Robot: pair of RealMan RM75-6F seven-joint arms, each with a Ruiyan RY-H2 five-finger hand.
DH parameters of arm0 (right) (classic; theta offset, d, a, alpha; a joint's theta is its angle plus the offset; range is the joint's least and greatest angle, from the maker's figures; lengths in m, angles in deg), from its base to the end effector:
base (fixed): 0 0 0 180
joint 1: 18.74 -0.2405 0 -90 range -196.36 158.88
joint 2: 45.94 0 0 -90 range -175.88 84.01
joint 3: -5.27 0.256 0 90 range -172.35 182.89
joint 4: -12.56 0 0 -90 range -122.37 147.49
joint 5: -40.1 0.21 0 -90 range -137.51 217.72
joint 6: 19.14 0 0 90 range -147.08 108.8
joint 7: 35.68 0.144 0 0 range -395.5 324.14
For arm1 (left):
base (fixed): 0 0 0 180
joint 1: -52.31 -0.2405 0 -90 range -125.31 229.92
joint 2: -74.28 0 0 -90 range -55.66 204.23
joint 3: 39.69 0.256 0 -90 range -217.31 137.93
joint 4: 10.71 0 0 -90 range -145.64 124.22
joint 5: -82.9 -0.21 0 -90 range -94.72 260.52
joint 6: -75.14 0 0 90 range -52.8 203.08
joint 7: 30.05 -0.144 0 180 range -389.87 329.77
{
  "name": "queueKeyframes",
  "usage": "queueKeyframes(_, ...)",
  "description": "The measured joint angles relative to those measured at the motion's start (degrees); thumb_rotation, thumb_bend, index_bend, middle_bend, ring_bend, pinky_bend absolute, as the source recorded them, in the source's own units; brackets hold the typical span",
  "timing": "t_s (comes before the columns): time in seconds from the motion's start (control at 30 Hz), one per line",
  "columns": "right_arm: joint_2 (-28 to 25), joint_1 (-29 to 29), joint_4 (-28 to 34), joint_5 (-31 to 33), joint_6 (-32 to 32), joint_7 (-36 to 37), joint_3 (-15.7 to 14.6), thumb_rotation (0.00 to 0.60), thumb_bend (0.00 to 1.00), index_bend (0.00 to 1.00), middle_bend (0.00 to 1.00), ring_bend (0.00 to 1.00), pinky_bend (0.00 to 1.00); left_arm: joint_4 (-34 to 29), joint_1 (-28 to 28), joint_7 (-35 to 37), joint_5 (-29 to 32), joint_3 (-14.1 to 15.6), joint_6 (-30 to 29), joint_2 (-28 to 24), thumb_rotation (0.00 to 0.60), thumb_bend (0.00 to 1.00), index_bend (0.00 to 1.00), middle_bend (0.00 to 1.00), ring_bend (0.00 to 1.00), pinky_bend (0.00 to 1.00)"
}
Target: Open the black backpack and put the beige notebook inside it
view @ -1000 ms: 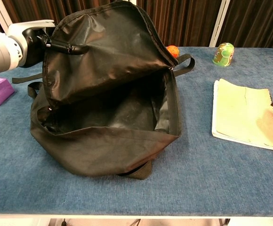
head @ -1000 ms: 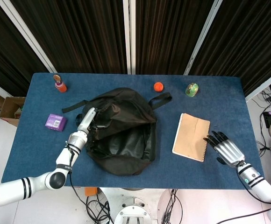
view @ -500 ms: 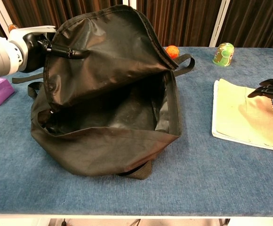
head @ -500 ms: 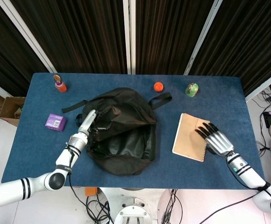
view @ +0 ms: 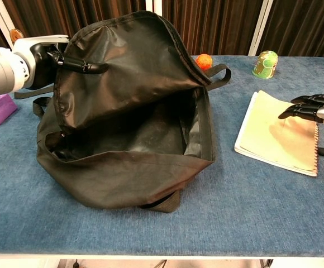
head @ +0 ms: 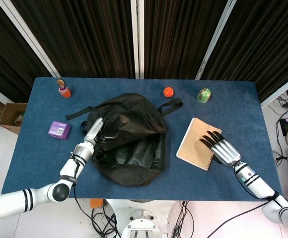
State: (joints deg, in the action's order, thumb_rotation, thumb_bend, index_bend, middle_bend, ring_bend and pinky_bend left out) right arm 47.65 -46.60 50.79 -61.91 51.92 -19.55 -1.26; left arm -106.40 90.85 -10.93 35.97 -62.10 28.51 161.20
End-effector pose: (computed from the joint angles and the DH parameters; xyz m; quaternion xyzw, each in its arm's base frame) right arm -0.3253 -0.2984 0.0182 0.8215 -0.2411 0.3143 0.4103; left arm -0.1238 0.3423 -0.0047 -0.4276 -0.7367 -0.4859 0.1957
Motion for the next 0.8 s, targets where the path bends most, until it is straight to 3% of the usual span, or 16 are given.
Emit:
queueKeyframes(0.6, 9.74, -5.03, -6.86, 2.5, -0.02, 2.62, 3.23, 0.6, 0.62, 0.19, 0.17, 0.05, 0.21, -1.04, -0.35, 0.99, -0.74, 0.18, -0.41, -0.76, 0.6, 0.4, 0.59, 0.6, 0.48, 0.41)
queueKeyframes(0.8, 11.83, -7.35, -6.63, 4.99, -1.93, 1.2, 5.79, 0.6, 0.63, 0.13, 0.15, 0.05, 0.25, -1.16, -0.51, 1.74, -1.08, 0.04, -0.31, -1.07, 0.6, 0.4, 0.59, 0.59, 0.48, 0.41)
